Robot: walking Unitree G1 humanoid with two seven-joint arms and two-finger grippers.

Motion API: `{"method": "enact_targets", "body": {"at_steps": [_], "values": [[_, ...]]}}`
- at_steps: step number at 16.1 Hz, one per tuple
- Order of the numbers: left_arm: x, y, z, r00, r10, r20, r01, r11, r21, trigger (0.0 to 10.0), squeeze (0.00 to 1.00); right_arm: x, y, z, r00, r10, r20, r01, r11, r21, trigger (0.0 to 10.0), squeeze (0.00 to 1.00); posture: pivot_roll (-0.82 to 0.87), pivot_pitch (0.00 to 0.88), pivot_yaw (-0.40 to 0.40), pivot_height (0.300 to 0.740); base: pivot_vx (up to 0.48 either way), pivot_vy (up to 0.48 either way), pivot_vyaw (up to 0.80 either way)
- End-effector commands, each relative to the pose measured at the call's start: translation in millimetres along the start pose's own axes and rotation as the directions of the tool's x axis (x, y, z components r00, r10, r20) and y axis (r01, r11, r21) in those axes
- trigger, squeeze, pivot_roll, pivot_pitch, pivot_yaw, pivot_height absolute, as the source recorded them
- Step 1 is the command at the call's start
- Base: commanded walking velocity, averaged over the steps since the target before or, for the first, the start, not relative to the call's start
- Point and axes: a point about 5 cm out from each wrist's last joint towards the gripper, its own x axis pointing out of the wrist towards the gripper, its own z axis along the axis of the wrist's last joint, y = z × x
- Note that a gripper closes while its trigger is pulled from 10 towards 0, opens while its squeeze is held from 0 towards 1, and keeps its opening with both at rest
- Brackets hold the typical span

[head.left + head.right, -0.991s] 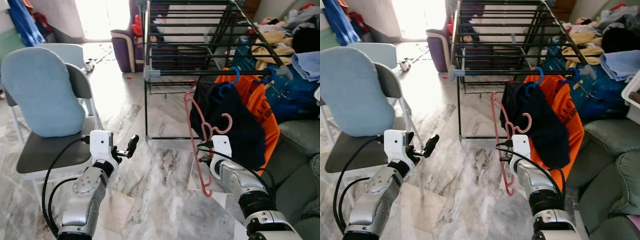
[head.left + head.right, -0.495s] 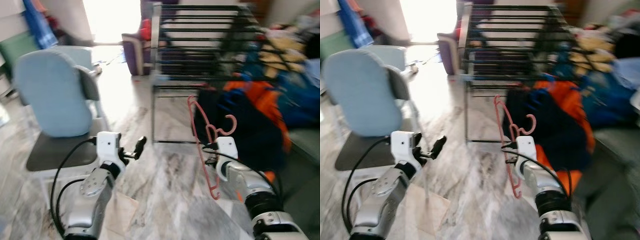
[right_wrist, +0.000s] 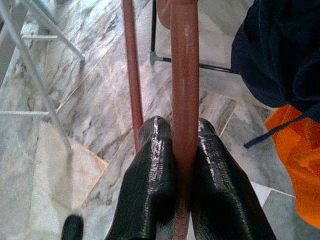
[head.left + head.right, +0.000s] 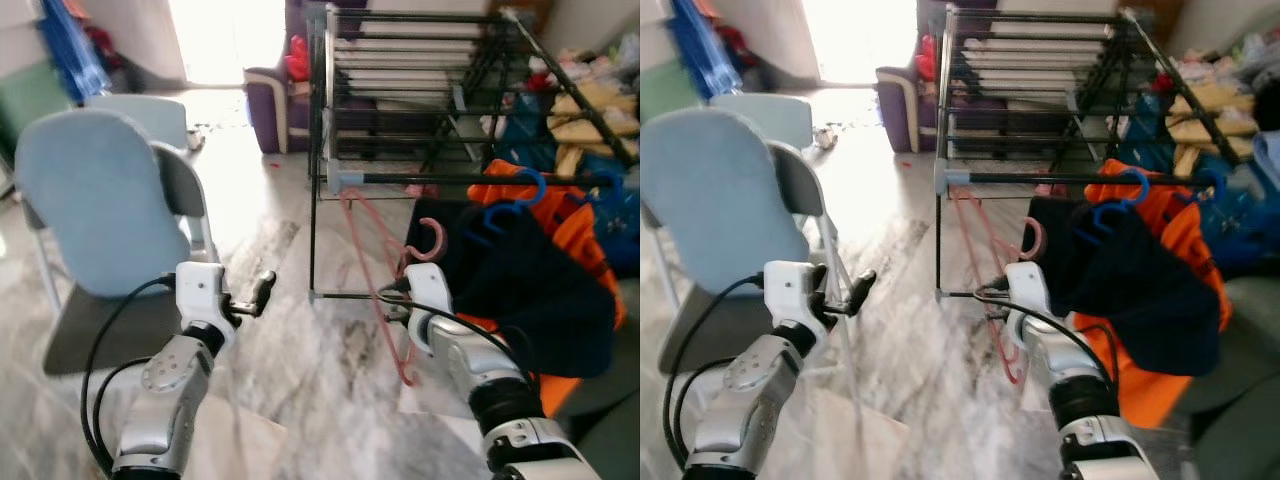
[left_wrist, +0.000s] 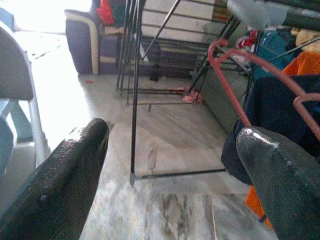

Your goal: Hang hanger

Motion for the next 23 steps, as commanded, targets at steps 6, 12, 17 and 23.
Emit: {"method": "enact_targets", "body": {"at_steps": [6,12,17,23], "values": [[2.1,-10.6,-0.4,0.999,-0.053,-0.001,0.053,0.999,0.003,10.0,0.00,-1.4,-20.2,8.1,0.997,-0.080,0.009,0.080,0.997,0.007,10.0,0.00,-0.05,0.000,-0.004,0.740,0.437,0.136,0.00],[2.6,-11.6,0.1,0.998,-0.055,0.000,0.055,0.998,0.008,10.0,0.00,0.4,-22.4,18.1,0.995,-0.096,0.033,0.096,0.995,-0.005,10.0,0.00,-0.04,0.000,-0.008,0.740,0.400,0.000,0.00],[1.3,-13.4,-1.0,0.998,-0.064,-0.001,0.064,0.998,-0.008,10.0,0.00,2.7,-16.2,22.9,0.996,-0.079,0.039,0.080,0.996,-0.028,10.0,0.00,-0.04,0.000,-0.007,0.740,0.000,0.000,0.00],[2.1,-15.7,-1.9,0.998,-0.069,-0.010,0.069,0.998,-0.007,10.0,0.00,6.0,20.1,23.2,0.999,0.007,0.040,-0.003,0.995,-0.101,10.0,0.00,-0.04,0.000,-0.011,0.740,0.000,0.000,0.00]]}}
